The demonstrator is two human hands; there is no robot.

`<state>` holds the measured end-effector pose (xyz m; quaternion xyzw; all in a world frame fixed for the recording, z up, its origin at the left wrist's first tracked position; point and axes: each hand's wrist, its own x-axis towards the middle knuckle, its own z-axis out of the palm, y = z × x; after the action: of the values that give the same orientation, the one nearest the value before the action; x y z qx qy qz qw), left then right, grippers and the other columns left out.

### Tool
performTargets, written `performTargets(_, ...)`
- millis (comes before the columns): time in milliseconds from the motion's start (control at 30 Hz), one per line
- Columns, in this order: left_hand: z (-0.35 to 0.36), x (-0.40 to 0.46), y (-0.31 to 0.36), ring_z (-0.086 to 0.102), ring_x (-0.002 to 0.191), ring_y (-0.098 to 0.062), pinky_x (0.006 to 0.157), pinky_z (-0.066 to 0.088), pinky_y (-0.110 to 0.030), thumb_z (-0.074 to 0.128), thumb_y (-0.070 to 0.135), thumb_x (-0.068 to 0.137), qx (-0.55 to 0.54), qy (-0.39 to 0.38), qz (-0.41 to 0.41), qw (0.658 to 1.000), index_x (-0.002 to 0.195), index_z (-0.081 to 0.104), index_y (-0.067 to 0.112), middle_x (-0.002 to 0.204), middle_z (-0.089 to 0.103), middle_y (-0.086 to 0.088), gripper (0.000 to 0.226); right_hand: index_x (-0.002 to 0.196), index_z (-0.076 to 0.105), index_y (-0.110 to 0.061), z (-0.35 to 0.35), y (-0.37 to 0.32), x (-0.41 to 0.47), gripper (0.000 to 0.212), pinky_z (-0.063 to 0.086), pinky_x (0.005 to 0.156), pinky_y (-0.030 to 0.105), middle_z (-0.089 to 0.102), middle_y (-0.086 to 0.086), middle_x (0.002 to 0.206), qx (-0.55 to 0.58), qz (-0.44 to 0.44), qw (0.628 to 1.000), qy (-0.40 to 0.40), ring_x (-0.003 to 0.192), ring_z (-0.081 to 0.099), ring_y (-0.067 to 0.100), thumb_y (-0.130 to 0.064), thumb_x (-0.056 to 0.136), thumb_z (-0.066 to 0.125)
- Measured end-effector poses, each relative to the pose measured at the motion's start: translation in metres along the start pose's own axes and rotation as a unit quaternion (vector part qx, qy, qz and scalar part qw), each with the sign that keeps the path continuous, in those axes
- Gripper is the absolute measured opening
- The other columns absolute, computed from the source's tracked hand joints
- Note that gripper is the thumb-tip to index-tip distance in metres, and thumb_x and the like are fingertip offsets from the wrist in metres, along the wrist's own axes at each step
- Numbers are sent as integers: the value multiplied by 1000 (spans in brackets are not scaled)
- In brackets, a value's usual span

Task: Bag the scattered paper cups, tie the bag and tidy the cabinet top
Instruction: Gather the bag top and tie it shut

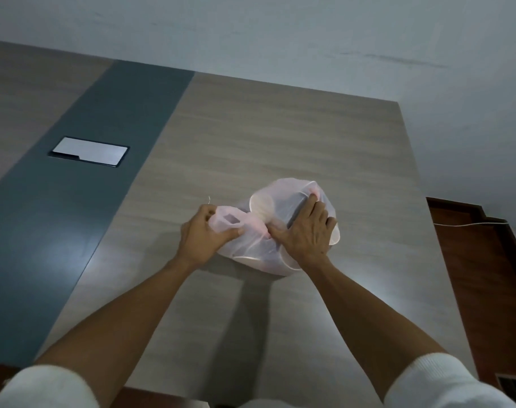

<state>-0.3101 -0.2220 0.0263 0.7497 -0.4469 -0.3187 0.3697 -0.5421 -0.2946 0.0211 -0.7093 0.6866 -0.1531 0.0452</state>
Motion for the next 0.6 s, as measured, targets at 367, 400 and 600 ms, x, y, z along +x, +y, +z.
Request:
performTargets(367, 56, -3, 83, 67, 77, -11, 74, 54, -27, 73, 24, 82, -213, 32, -56, 975, 80, 80, 15, 79, 72, 5, 11, 147, 32, 1, 5, -22, -2, 112, 39, 95, 47, 56, 17, 125, -59, 40, 997, -15, 109, 55, 34, -80, 73, 53)
performTargets(400, 58, -2, 87, 65, 71, -14, 69, 52, -28, 73, 23, 82, -259, 76, -120, 955, 70, 76, 12, 71, 68, 5, 16, 147, 32, 1, 5, -22, -2, 110, 38, 95, 47, 55, 17, 125, -53, 39, 998, -18, 110, 55, 34, -78, 73, 53)
performTargets(600, 58, -7, 65, 55, 81, -25, 74, 45, -37, 57, 18, 90, -104, 147, 7, 984, 90, 59, -1, 94, 60, -11, 19, 149, 31, -1, 6, -16, 0, 107, 38, 102, 48, 51, 16, 132, -47, 54, 997, -14, 118, 52, 34, -76, 77, 53)
